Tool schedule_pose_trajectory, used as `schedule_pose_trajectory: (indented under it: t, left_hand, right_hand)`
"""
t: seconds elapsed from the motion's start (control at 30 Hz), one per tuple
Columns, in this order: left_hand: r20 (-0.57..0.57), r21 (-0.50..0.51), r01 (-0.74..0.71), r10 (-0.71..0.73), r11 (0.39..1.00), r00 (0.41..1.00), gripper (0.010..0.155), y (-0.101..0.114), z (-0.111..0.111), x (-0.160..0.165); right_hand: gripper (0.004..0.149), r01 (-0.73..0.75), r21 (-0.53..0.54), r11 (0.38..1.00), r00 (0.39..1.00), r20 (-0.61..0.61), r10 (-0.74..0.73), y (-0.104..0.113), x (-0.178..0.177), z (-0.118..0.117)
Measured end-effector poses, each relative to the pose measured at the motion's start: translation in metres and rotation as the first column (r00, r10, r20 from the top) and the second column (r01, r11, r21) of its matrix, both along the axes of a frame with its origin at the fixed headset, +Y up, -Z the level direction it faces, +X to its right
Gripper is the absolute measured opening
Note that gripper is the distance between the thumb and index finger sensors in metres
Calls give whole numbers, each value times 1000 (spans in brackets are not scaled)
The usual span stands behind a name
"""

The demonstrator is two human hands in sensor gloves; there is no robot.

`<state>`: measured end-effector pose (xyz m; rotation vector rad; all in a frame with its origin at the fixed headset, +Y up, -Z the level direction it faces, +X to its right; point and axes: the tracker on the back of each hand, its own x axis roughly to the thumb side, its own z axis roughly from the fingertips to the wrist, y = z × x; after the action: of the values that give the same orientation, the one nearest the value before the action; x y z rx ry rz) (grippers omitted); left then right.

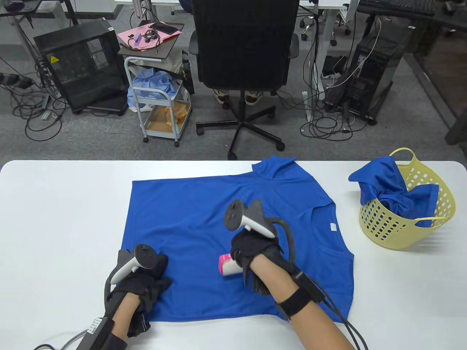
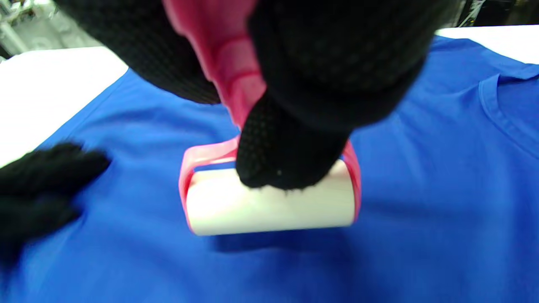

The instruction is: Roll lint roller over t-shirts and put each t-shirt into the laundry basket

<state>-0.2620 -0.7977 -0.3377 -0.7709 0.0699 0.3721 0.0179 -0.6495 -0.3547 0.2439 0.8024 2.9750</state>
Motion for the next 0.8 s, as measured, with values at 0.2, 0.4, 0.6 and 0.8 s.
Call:
schedule_pose_trajectory:
  t: [0.2, 0.4, 0.6, 0.8]
  left_hand:
    - [0, 1, -2, 2, 1000, 1000, 68, 0, 0, 0]
    - [0, 0, -2, 2, 1000, 1000, 68, 0, 0, 0]
    - [2, -3, -2, 2, 1000, 1000, 68, 0, 0, 0]
    - [7, 2, 3, -3, 1000, 1000, 68, 0, 0, 0]
  right_hand:
    - [43, -74, 60, 995, 997, 29, 73, -13, -10, 4]
    - [44, 6, 156, 988, 971, 236, -43, -28, -8, -83]
    - [64, 46, 205, 978, 926, 358, -119, -77, -17, -179]
    - [67, 35, 253, 967, 922, 365, -129, -86, -24, -201]
